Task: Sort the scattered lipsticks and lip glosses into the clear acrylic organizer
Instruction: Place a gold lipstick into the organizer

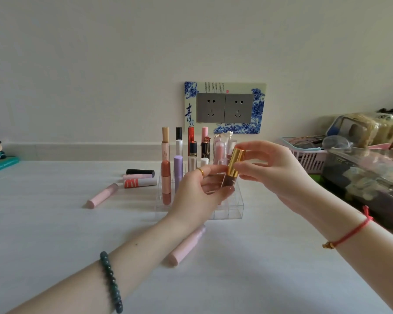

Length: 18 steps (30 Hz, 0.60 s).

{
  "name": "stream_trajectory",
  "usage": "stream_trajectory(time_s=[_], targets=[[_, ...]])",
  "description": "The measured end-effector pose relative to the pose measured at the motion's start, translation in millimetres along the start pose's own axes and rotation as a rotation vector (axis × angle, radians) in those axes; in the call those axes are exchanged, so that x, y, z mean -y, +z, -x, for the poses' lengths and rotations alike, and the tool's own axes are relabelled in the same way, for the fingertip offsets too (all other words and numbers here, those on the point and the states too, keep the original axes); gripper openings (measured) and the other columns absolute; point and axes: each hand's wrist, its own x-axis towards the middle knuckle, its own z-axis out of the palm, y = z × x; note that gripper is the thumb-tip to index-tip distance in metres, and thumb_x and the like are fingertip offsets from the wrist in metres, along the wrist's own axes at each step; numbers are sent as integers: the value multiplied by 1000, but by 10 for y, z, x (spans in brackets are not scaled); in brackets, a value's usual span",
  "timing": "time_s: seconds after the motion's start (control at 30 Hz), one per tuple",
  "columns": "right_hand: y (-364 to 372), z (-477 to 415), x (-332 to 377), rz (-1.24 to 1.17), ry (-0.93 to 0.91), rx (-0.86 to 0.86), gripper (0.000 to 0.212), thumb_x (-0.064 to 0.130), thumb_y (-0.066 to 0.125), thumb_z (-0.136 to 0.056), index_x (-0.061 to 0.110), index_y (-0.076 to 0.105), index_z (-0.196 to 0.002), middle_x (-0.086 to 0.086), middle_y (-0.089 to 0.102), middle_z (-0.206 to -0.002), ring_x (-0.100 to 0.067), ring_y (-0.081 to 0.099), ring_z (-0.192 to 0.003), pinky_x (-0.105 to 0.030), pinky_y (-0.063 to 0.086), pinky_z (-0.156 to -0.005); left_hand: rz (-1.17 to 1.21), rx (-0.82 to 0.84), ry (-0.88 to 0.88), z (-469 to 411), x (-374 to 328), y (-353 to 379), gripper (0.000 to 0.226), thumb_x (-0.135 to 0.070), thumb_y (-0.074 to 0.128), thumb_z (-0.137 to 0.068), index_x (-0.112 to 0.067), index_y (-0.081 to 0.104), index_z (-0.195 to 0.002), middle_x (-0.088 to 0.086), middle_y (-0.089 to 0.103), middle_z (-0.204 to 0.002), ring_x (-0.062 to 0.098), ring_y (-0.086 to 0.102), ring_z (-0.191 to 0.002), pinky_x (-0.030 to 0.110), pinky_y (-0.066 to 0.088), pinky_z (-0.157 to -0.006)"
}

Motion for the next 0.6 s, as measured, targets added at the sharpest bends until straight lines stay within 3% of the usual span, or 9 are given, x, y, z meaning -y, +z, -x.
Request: stream_trajectory(time_s=[0.1, 0.17, 0.3, 0.47, 0.6], targets=[[-4, -34, 14, 109, -115, -51, 30, 7, 71, -74, 26, 63, -94, 8, 68, -88, -4, 67, -77, -11, 52, -66, -77, -36, 84, -41, -31, 42, 33, -10, 68, -79, -38, 60, -93, -21, 67, -87, -5, 64, -84, 6, 48, -73], [9, -54, -2, 178, -177, -80, 31, 3, 70, -74, 20, 63, -98, 10, 66, -90, -1, 65, -78, -7, 49, -64, -79, -27, 78, -62, -22, 83, 31, -9, 63, -83, -31, 62, -106, -19, 66, -93, -5, 62, -90, 5, 47, -75], [15, -82, -107, 265, -213, -87, 32, 2, 68, -75, 18, 62, -102, 11, 64, -90, -2, 64, -76, -8, 51, -69, -128, 9, 51, -54, 60, 179, 40, -4, 54, -85, -29, 56, -116, -15, 65, -103, 0, 57, -105, 27, 48, -92], [5, -93, -294, 264, -211, -105, 33, 0, 68, -76, 17, 63, -103, 11, 64, -88, -2, 64, -78, -8, 51, -70, -231, 75, 65, -38, 173, 225, 50, -4, 55, -84, -25, 47, -129, -33, 48, -93, -11, 48, -93, 11, 35, -87], [9, -97, -412, 253, -172, -111, 33, 1, 68, -76, 22, 62, -100, 12, 63, -85, -2, 64, -75, -9, 51, -67, -260, 120, 39, -15, 221, 241, 54, -7, 54, -84, -23, 41, -134, -32, 46, -101, -4, 45, -107, 16, 35, -97]])
